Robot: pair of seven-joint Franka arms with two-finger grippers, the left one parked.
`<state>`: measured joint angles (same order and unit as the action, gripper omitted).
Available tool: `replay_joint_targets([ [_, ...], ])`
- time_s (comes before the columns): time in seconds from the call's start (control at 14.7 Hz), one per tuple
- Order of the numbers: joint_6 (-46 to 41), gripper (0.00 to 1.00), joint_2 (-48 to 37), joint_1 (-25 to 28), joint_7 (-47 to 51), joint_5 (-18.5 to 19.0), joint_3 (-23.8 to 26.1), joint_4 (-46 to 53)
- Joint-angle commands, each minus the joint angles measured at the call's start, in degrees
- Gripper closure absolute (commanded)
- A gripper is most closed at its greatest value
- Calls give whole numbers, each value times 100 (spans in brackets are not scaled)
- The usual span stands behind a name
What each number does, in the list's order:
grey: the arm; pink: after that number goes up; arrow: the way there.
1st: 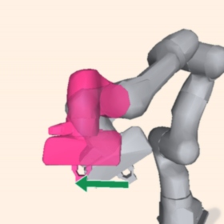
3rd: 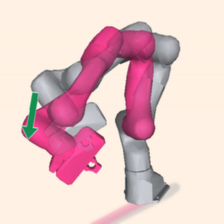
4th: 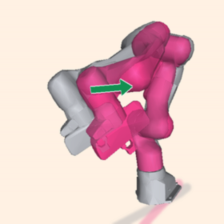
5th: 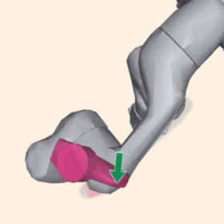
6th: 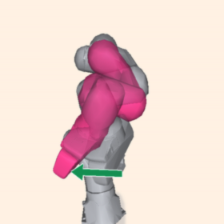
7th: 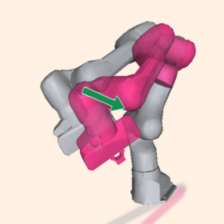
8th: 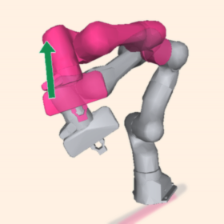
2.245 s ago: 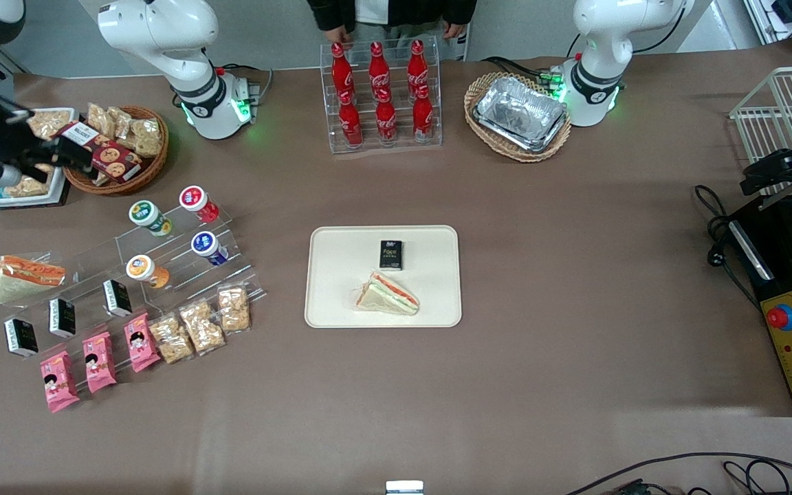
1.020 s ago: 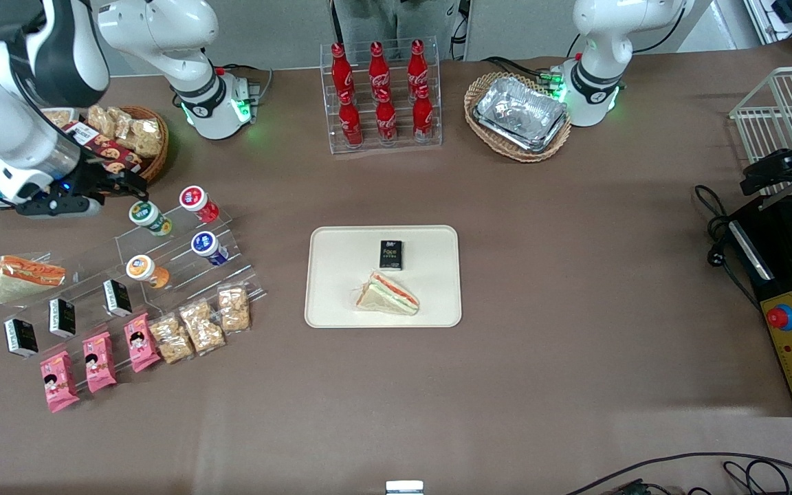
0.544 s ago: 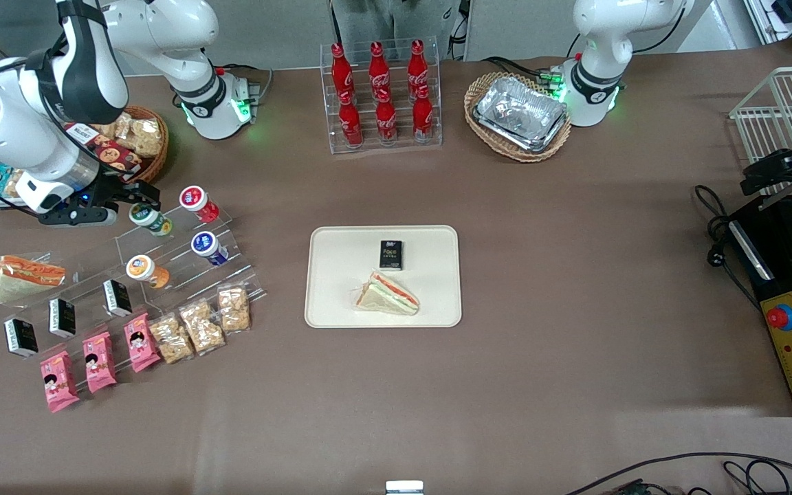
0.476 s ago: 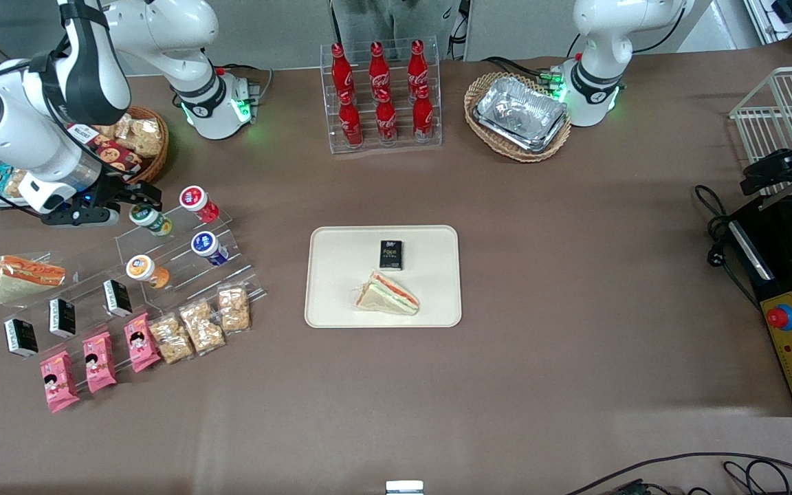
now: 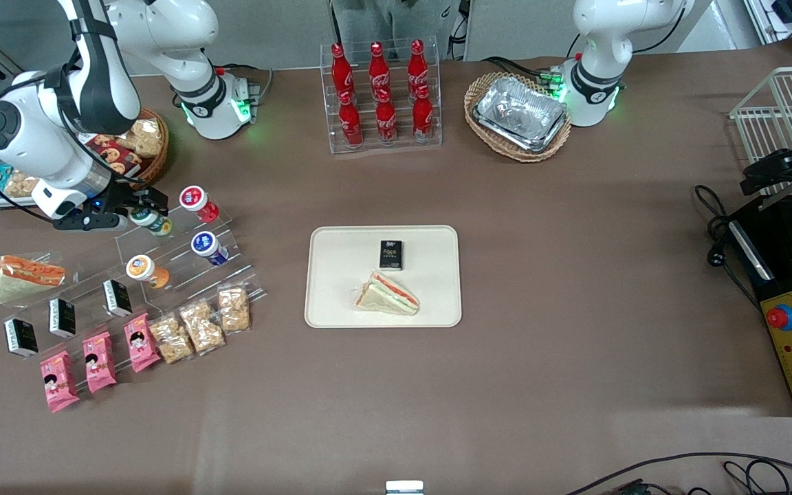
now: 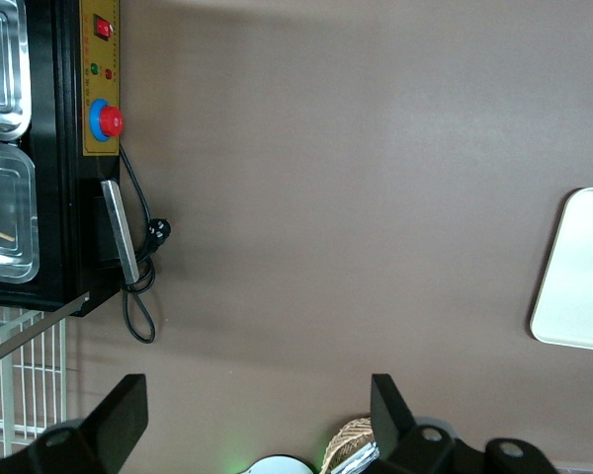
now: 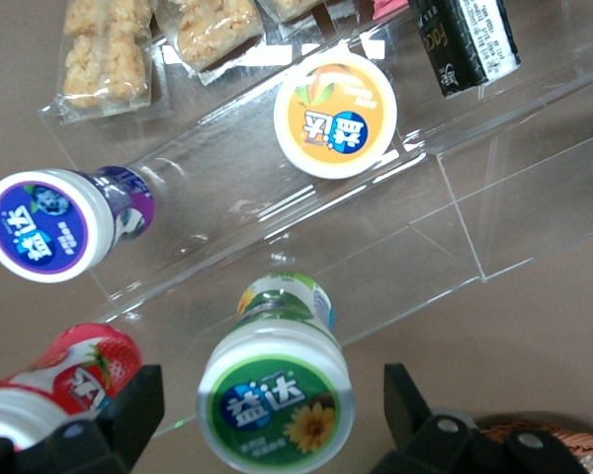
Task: Place green gum on tray
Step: 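Lower the open right gripper around the green-label gum bottle, then close the right gripper on the green gum bottle and lift it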
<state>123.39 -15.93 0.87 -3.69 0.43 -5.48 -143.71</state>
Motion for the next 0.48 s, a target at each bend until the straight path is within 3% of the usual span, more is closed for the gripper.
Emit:
replay_joint_targets([
  [0.0, 141, 18, 38, -25, -53, 62, -15, -17],
  [0.2, 132, 52, 46, -25, -53, 62, -15, -17],
  [0.41, 132, 74, 64, -25, -44, 62, -15, 0],
])
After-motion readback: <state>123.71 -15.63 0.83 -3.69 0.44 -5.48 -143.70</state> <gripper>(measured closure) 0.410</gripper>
